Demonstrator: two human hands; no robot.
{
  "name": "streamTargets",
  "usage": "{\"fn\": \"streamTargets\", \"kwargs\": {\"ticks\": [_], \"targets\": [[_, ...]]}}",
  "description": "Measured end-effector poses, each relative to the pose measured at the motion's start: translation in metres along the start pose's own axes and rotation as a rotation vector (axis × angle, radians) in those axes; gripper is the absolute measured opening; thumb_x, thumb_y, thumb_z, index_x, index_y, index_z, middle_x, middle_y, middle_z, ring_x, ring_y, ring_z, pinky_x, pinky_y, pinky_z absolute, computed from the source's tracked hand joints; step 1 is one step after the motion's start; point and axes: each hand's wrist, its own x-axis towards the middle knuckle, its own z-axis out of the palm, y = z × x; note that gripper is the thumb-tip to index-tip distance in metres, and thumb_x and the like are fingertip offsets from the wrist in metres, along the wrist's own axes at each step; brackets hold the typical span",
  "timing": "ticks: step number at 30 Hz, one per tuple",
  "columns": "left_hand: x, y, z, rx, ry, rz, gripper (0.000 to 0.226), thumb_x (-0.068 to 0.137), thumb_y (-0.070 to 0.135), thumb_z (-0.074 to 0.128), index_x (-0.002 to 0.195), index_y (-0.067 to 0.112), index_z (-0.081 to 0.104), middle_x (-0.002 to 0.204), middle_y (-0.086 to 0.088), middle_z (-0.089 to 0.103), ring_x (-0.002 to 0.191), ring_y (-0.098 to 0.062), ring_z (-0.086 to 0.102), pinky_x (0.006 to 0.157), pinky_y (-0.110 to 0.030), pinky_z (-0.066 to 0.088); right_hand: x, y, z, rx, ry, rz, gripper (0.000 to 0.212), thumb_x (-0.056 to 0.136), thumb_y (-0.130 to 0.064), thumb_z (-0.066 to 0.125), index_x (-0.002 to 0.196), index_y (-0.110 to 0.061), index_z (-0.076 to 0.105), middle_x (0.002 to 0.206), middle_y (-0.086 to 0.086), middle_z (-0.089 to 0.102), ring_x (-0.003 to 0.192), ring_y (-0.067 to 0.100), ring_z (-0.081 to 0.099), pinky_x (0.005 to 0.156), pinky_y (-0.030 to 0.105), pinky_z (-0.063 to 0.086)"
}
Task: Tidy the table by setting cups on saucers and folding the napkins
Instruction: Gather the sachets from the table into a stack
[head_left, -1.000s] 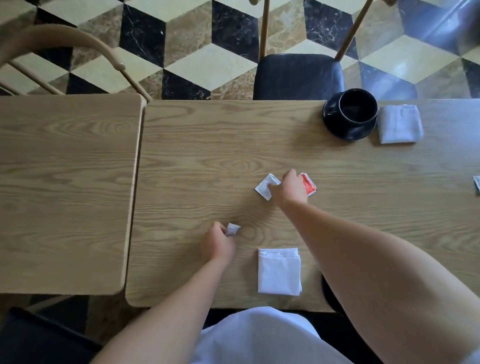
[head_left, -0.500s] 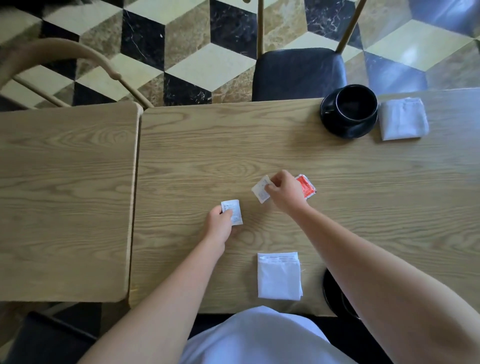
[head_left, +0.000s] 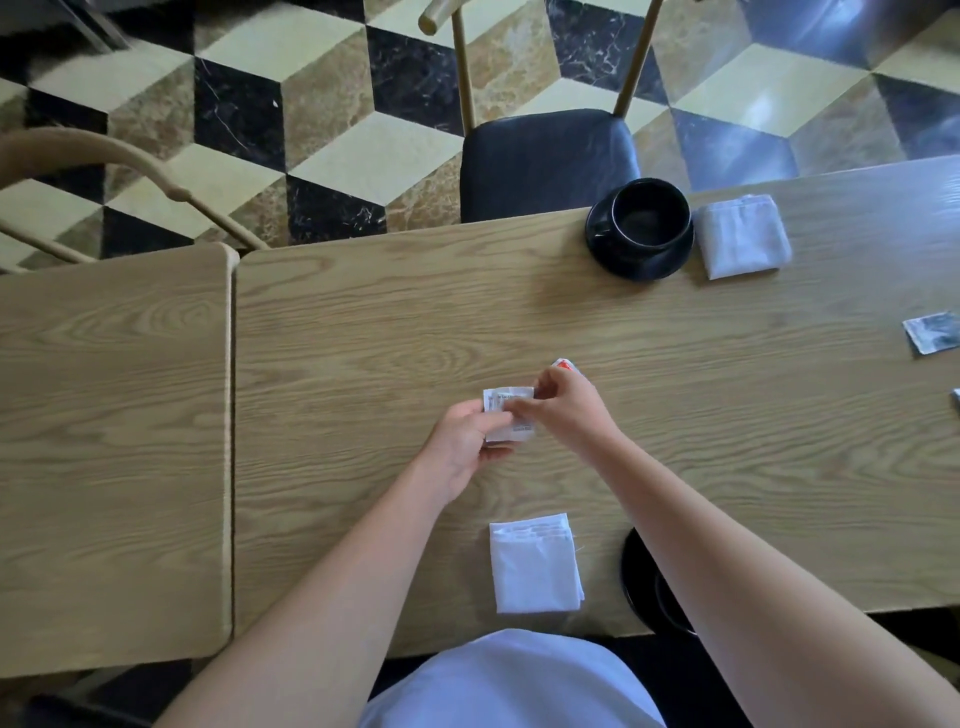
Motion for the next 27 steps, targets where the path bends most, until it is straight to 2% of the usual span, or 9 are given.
{"fn": "streamTargets", "kwargs": {"ticks": [4, 6, 8, 10, 12, 16, 19, 23, 27], "targets": [[0.003, 0.001, 0.014, 0.036, 0.039, 0.0, 0.02, 0.088, -0.004, 0.062, 0.095, 0.013, 0.07, 0.081, -0.003, 0.075, 0.072, -0.015, 0.07, 0.053, -0.021, 0.052, 0.006, 0.008, -0.012, 0.08, -0.022, 0.066, 0.038, 0.079, -0.039, 0.082, 0.073, -0.017, 0.053, 0.068, -0.005, 0.055, 0.059, 0.008, 0.051, 0.059, 0.028, 0.039], [0.004, 0.003, 0.018, 0.021, 0.07, -0.022, 0.019, 0.087, -0.006, 0.062, 0.097, 0.01, 0.068, 0.085, -0.007, 0.072, 0.07, -0.015, 0.07, 0.051, -0.022, 0.052, 0.013, 0.014, -0.023, 0.06, 0.102, 0.103, 0.035, 0.082, -0.043, 0.078, 0.07, -0.019, 0.055, 0.063, -0.011, 0.061, 0.059, 0.004, 0.058, 0.057, 0.027, 0.042], [0.006, 0.003, 0.02, 0.014, 0.099, -0.042, 0.02, 0.087, -0.007, 0.062, 0.098, 0.009, 0.067, 0.085, -0.008, 0.071, 0.062, -0.012, 0.07, 0.05, -0.022, 0.052, 0.02, 0.023, -0.034, -0.071, 0.242, 0.134, 0.023, 0.083, -0.038, 0.076, 0.082, -0.02, 0.062, 0.078, -0.008, 0.067, 0.078, 0.013, 0.064, 0.064, 0.029, 0.047], [0.007, 0.003, 0.02, -0.002, 0.134, -0.059, 0.021, 0.086, -0.007, 0.063, 0.1, 0.008, 0.066, 0.085, -0.008, 0.071, 0.057, -0.01, 0.07, 0.048, -0.021, 0.052, 0.025, 0.032, -0.038, -0.239, 0.26, 0.15, 0.033, 0.084, -0.037, 0.074, 0.105, -0.014, 0.063, 0.105, 0.003, 0.065, 0.097, 0.023, 0.062, 0.075, 0.033, 0.045], [0.007, 0.001, 0.02, -0.02, 0.166, -0.075, 0.021, 0.087, -0.007, 0.062, 0.099, 0.009, 0.066, 0.085, -0.008, 0.071, 0.058, -0.012, 0.071, 0.048, -0.022, 0.052, 0.028, 0.038, -0.036, -0.359, 0.215, 0.157, 0.047, 0.083, -0.044, 0.073, 0.115, -0.012, 0.059, 0.119, 0.007, 0.057, 0.102, 0.029, 0.061, 0.077, 0.034, 0.041], [0.005, -0.001, 0.018, -0.029, 0.21, -0.099, 0.021, 0.087, -0.007, 0.062, 0.095, 0.012, 0.066, 0.085, -0.007, 0.071, 0.064, -0.014, 0.069, 0.05, -0.023, 0.053, 0.032, 0.041, -0.026, -0.448, 0.203, 0.16, 0.054, 0.086, -0.055, 0.07, 0.115, -0.011, 0.058, 0.122, 0.011, 0.053, 0.109, 0.035, 0.059, 0.083, 0.04, 0.048], [0.001, -0.002, 0.017, -0.013, 0.238, -0.115, 0.022, 0.087, -0.007, 0.062, 0.096, 0.012, 0.065, 0.089, -0.006, 0.07, 0.069, -0.015, 0.068, 0.052, -0.024, 0.053, 0.032, 0.04, -0.025, -0.471, 0.225, 0.181, 0.053, 0.085, -0.054, 0.071, 0.114, -0.011, 0.059, 0.12, 0.011, 0.056, 0.114, 0.034, 0.054, 0.087, 0.041, 0.049], [-0.008, 0.003, 0.013, 0.01, 0.24, -0.106, 0.023, 0.088, -0.007, 0.061, 0.095, 0.014, 0.064, 0.091, -0.006, 0.07, 0.072, -0.016, 0.067, 0.049, -0.023, 0.052, 0.027, 0.037, -0.024, -0.346, 0.199, 0.272, 0.042, 0.084, -0.042, 0.074, 0.104, -0.01, 0.056, 0.101, 0.009, 0.065, 0.097, 0.032, 0.062, 0.069, 0.034, 0.043], [-0.017, 0.009, 0.008, 0.002, 0.233, -0.084, 0.019, 0.09, -0.004, 0.059, 0.092, 0.015, 0.064, 0.088, -0.006, 0.07, 0.073, -0.017, 0.067, 0.05, -0.025, 0.052, 0.011, 0.026, -0.025, 0.007, 0.118, 0.289, 0.016, 0.082, -0.018, 0.074, 0.095, -0.01, 0.068, 0.08, 0.0, 0.065, 0.065, 0.012, 0.06, 0.049, 0.021, 0.041]]}}
